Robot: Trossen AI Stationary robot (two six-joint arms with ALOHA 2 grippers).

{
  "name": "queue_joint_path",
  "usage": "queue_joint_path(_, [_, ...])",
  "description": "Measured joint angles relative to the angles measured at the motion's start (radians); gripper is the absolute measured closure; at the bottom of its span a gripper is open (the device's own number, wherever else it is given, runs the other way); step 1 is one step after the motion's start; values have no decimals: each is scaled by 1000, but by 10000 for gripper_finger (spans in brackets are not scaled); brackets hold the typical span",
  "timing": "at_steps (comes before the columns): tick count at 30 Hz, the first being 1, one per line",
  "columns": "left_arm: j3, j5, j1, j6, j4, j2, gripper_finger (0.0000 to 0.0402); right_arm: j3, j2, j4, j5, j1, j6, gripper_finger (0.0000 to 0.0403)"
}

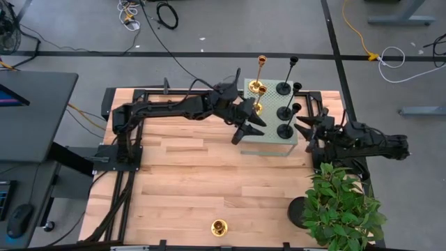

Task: Pick & Place candle stick holders
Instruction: Put the light brown candle holder on top of the shelf aligned with the other light brown candle holders

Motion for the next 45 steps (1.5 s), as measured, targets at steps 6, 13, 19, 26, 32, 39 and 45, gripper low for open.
queue_joint_path(6, [0, -22, -1, 25, -109, -40, 234, 7, 1, -49, -84, 3, 80, 240])
queue_joint_path(13, [-1, -77, -2, 45, -294, -79, 234, 7, 1, -52, -151, 38, 115, 240])
queue_joint_path(19, [-1, -109, -24, 47, -390, -88, 234, 7, 1, -50, -188, 79, 138, 240])
queue_joint_path(26, [-57, -186, -99, 27, -438, -104, 234, 7, 1, -43, -214, 124, 152, 240])
queue_joint_path(32, [-240, -265, -222, -33, -328, -168, 234, 7, 1, -35, -221, 159, 137, 240])
queue_joint_path(39, [-473, -402, -391, -33, -162, -288, 234, 7, 1, -14, -222, 186, 125, 240])
queue_joint_path(45, [-619, -459, -531, -59, -84, -346, 234, 7, 1, -1, -222, 198, 131, 240])
